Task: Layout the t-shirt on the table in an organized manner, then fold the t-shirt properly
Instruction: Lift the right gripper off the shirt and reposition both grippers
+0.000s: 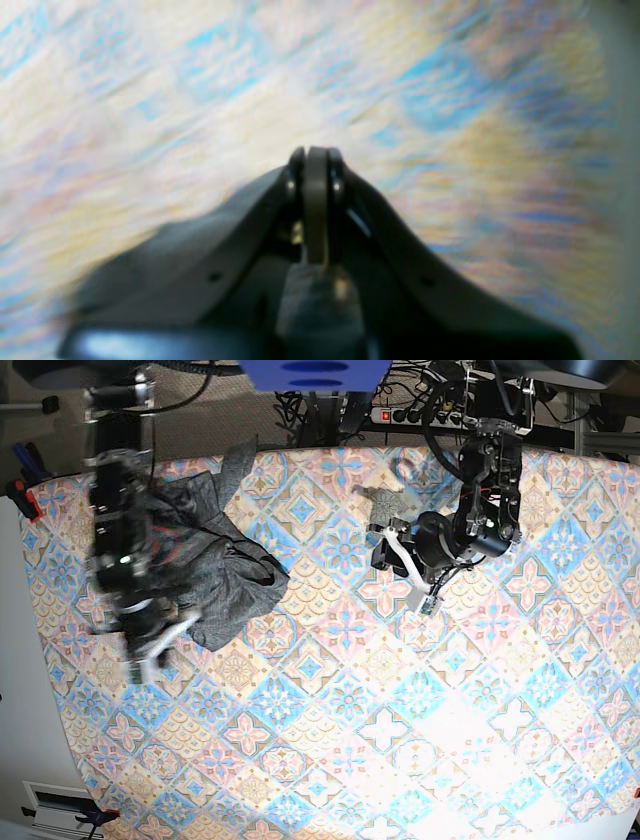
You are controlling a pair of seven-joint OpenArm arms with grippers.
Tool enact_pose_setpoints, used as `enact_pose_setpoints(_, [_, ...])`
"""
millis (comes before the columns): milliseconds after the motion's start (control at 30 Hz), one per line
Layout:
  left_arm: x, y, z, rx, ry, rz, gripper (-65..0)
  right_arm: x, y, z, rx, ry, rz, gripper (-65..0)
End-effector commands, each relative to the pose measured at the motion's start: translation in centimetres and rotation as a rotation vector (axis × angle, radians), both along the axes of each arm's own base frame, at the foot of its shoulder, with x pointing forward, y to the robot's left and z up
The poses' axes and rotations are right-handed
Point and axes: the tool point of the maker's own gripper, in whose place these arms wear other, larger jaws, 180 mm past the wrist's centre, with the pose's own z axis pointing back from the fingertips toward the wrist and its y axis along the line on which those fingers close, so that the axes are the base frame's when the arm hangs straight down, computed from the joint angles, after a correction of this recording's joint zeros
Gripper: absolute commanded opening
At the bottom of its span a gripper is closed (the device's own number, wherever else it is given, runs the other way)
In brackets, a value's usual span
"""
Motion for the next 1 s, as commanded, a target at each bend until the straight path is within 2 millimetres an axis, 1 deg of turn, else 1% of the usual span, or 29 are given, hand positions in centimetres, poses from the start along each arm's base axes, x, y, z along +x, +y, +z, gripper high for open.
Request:
enact_pose_setpoints(0, [0.7, -0.2, 1.1, -0.016, -0.039, -0.002, -43.8, 0.3, -1.4, 0.3, -0.019, -0.018, -0.021, -65.0])
enact_pose_setpoints(33, [0.7, -0.2, 1.1, -0.015, -0.038, -0.003, -43.8, 0.4, -2.1, -0.4, -0.031, -0.003, -0.021, -65.0])
enact_pose_setpoints(133, [0.7, -0.2, 1.1, -0.013, -0.038, -0.003, -43.8, 0.2, -3.0, -2.8, -0.056, 0.056, 0.036, -65.0])
enact_pose_setpoints(200, [0.7, -0.2, 1.1, -0.015, -0.038, -0.003, -43.8, 0.2, -4.2, -3.0, -0.054, 0.054, 0.024, -65.0])
enact_pose_setpoints(233, [0.7, -0.3, 1.1, -0.018, -0.038, -0.003, -43.8, 0.1, -4.5, -3.0, -0.052, 0.05, 0.02, -65.0])
enact_pose_setpoints(267, [0.7, -0.3, 1.1, -0.019, -0.038, -0.003, -43.8, -0.3, -4.6, -3.5, -0.05, 0.063, 0.017, -65.0])
enact_pose_setpoints(367, [0.7, -0.3, 1.1, -0.018, -0.038, -0.003, -43.8, -1.5, -4.4, -5.0, -0.048, 0.101, 0.023, -65.0])
enact_pose_setpoints(500, [0.8, -0.3, 1.2, -0.019, -0.044, 0.0, -43.8, -3.1, -3.1, -6.9, -0.01, 0.144, 0.027, -65.0])
enact_pose_setpoints(633, [0.9, -0.2, 1.2, -0.02, -0.045, 0.002, -43.8, -5.9, -2.3, -9.7, 0.014, 0.218, 0.027, -65.0])
enact_pose_setpoints(733, [1.0, -0.2, 1.3, -0.02, -0.047, 0.003, -43.8, -7.7, -1.4, -10.9, 0.033, 0.252, 0.033, -65.0])
enact_pose_setpoints(833, [1.1, -0.4, 1.4, -0.022, -0.052, -0.001, -43.8, -9.3, -0.6, -10.6, 0.029, 0.258, 0.052, -65.0])
enact_pose_setpoints(967, [1.3, -0.3, 1.5, -0.02, -0.056, -0.001, -43.8, -10.9, 0.7, -9.3, 0.026, 0.235, 0.085, -65.0])
